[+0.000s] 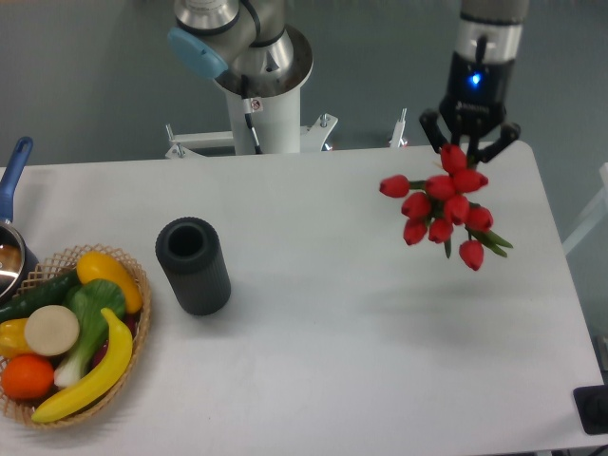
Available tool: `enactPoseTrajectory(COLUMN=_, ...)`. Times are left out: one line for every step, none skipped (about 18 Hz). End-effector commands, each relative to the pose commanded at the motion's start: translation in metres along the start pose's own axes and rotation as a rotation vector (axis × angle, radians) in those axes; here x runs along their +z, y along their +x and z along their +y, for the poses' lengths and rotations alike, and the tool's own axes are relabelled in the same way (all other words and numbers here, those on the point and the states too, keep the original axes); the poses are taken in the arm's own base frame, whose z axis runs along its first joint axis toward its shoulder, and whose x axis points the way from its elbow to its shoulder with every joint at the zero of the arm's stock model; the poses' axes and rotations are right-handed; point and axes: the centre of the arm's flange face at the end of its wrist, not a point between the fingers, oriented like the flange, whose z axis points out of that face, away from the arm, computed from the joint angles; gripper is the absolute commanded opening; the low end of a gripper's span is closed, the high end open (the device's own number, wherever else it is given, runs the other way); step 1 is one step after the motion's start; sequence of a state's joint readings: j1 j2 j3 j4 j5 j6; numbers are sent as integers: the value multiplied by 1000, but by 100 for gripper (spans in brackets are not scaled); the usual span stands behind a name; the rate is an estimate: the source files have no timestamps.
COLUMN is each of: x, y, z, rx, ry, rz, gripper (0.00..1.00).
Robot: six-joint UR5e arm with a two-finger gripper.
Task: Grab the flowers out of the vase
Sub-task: 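Carry the tulips away from the vase over the empty table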
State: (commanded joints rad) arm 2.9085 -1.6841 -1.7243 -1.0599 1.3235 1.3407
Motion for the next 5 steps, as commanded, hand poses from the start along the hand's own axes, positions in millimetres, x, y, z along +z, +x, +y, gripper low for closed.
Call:
enactPoseTrajectory(x=7, y=-5, z=-2, rx=4, ry=-27, rz=3, gripper=6)
enactPoseTrajectory(x=18, y=-4, z=-10, rx=20, ry=-57, rz=14, gripper=6)
enactPoseTrajectory(x=29, y=-5, z=-17, rx=34, ry=-95, rz=19, gripper=6)
enactPoseTrajectory(x=38, y=-5, z=-21, rx=38, ry=-135, rz=20, gripper=6)
enactPoseTrajectory(x=44, y=-4, z=-23, rx=27, ry=-156, rz=19, gripper=6)
